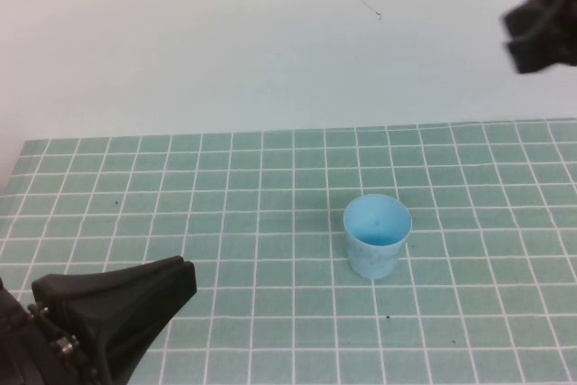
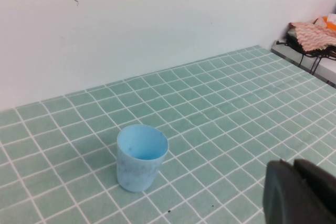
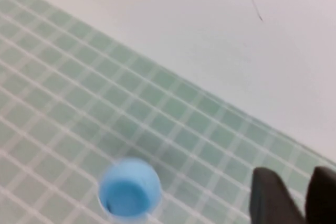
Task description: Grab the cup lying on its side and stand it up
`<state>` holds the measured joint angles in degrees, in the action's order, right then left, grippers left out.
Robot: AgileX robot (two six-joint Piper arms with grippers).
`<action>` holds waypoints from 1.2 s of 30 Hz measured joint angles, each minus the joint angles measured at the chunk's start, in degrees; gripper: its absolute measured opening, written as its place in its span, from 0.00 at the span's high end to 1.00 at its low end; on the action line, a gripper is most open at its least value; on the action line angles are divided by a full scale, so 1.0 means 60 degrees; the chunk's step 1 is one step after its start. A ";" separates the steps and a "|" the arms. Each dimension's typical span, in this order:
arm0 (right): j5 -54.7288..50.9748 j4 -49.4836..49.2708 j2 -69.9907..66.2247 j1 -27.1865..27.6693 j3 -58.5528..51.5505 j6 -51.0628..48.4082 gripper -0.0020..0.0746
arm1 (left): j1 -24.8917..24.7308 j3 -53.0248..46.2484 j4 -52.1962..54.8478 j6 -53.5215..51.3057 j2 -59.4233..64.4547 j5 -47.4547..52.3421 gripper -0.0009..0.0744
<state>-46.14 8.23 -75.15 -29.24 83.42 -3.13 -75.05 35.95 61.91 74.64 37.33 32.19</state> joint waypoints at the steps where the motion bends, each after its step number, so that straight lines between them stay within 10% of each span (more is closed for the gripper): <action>1: -0.0272 0.0142 0.0154 0.0000 -0.0026 0.0000 0.79 | 0.0000 0.0000 0.0000 0.0000 0.0000 0.0000 0.99; 29: 0.4191 0.2089 0.9390 0.0000 -1.0342 0.2310 0.95 | 0.0017 0.0337 -0.1601 0.0000 -0.0024 -0.0013 0.99; 36: 0.3662 0.1999 0.9390 0.0000 -1.0378 0.2310 0.95 | 0.2290 0.0503 -0.2395 0.0000 -0.0903 -0.0327 0.99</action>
<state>-24.17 20.23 -18.81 -29.24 21.16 10.73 -61.31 38.97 47.54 74.64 31.91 30.22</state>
